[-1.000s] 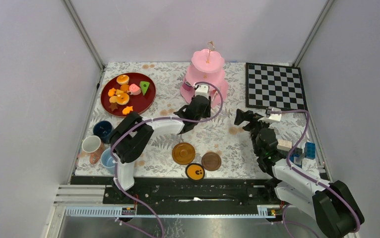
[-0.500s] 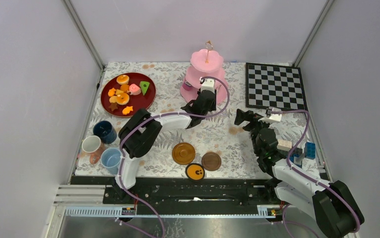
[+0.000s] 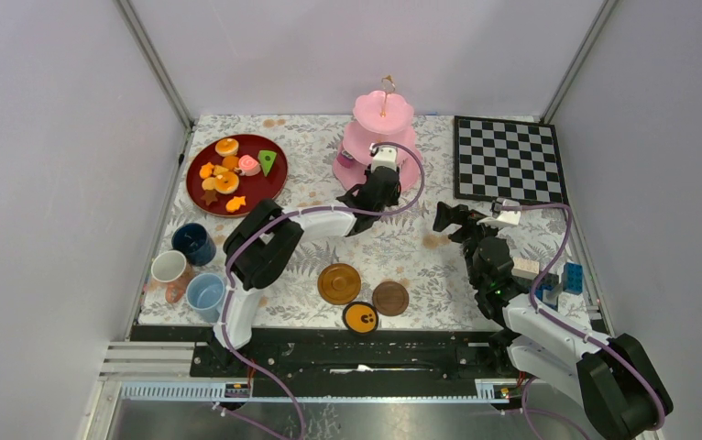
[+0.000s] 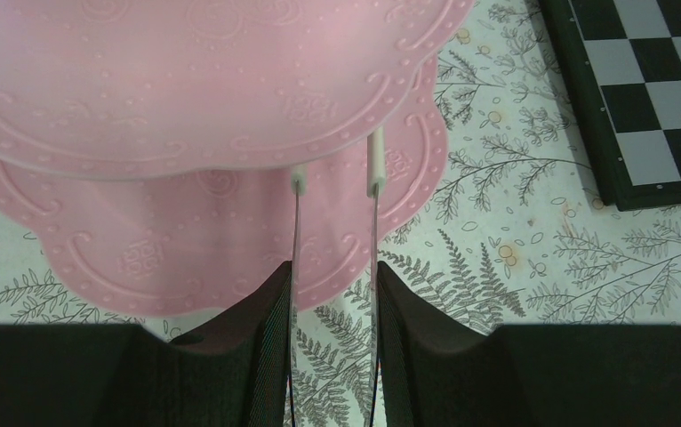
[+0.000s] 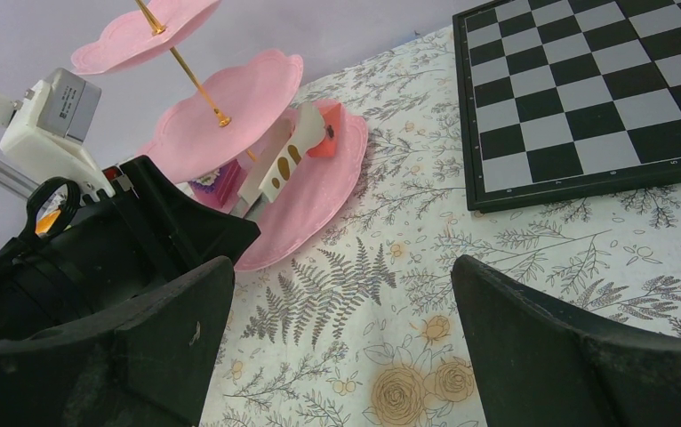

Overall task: Serve the afternoon tea
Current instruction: Place the desert on the desert table.

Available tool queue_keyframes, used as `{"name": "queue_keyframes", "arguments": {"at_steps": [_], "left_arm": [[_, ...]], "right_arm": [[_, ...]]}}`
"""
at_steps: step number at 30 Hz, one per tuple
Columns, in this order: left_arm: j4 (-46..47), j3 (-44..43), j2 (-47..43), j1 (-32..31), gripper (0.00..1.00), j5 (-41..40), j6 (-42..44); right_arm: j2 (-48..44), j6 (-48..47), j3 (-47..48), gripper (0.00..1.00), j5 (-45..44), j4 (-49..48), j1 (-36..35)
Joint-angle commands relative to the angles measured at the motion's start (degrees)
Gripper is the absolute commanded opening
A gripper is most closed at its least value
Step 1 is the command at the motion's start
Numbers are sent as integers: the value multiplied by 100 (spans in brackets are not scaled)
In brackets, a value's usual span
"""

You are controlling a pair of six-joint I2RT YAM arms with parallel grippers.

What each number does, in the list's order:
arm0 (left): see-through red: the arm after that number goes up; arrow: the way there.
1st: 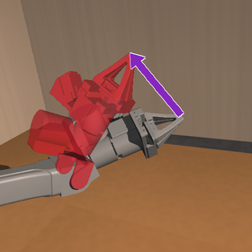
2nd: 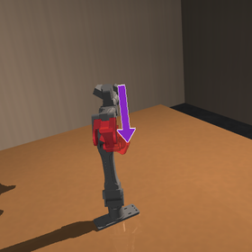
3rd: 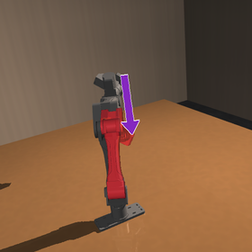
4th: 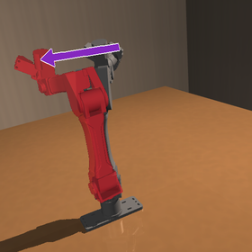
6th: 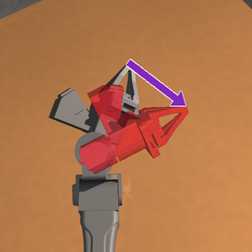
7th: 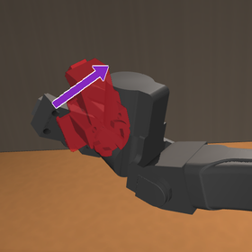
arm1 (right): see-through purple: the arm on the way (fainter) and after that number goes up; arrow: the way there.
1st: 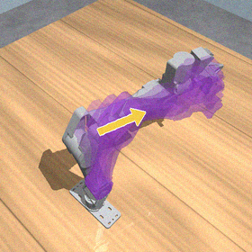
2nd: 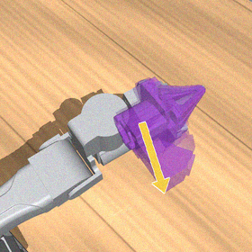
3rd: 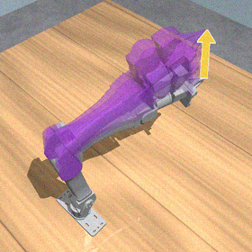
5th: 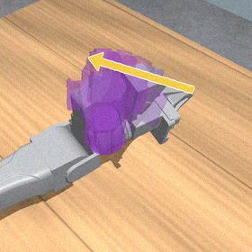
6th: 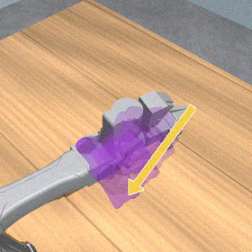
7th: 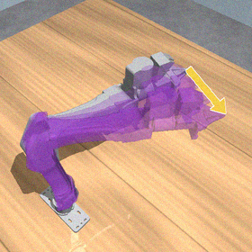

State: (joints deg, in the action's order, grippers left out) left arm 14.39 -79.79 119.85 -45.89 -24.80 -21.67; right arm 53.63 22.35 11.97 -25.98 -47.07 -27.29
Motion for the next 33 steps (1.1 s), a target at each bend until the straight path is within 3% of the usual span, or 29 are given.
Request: {"name": "queue_keyframes", "arguments": {"at_steps": [1,12,24,33], "left_arm": [[127,-248,-52,47,18,-128,-99],[77,-6,-336,47,36,-7,-154],[125,318,-656,48,45,0,-187],[77,736,-1029,37,45,306,-396]], "right_arm": [[-14,19,-23,100,-73,-356,57],[8,46,-25,100,-32,-364,61],[26,66,-28,100,4,-391,66],[40,80,-30,100,27,-400,75]]}}
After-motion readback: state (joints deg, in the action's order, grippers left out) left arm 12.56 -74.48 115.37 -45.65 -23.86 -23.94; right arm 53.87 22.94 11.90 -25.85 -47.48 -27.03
